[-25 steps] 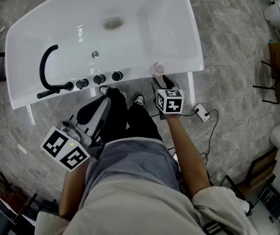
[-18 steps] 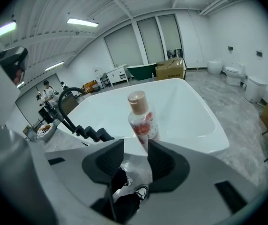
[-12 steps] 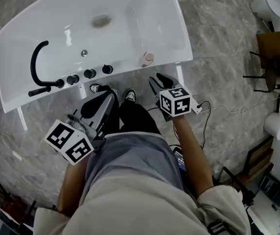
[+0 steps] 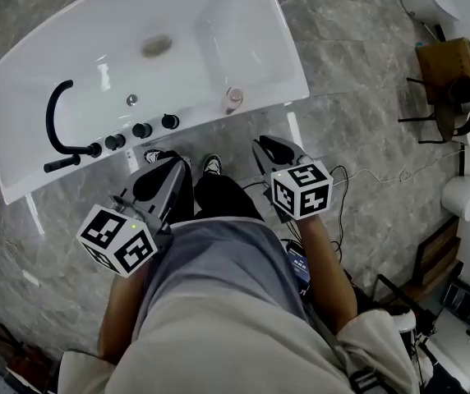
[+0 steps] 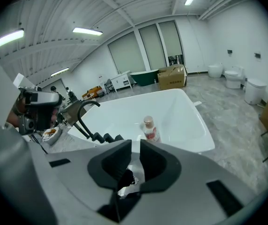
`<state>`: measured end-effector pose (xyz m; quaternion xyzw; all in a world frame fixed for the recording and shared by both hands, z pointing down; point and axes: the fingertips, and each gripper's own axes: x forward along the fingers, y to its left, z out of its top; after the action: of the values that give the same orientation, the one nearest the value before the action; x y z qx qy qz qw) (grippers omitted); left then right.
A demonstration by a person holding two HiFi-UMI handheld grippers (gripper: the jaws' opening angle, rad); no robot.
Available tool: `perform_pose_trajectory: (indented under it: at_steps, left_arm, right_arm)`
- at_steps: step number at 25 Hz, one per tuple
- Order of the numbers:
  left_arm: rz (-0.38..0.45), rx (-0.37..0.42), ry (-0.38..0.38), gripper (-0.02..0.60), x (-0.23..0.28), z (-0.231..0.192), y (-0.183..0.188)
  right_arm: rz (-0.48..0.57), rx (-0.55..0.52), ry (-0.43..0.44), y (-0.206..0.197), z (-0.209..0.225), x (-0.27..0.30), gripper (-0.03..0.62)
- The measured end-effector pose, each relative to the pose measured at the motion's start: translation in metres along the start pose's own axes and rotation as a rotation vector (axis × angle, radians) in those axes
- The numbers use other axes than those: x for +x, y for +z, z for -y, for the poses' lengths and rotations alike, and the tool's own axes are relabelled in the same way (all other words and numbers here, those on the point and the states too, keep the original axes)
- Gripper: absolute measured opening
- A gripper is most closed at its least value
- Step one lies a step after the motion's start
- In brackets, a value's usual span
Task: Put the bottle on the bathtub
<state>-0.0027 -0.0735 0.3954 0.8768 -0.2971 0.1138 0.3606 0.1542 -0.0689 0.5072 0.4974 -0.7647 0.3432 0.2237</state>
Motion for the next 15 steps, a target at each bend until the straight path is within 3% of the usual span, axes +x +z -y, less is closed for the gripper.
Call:
perform_pose_trajectory:
  at_steps: [6,15]
  left_arm:
    - [0.024,-0.001,0.012,0.008,0.004,-0.001,0.008]
    - [0.026,-0.001,0.001,0.008,0.012,0.005,0.018]
  right_arm:
    - [0.072,-0.034,0.008,0.027,-0.015,-0.032,0.02]
    - [0.123,-0.063,0.008,0.057,-0.018,-0.058,0.017]
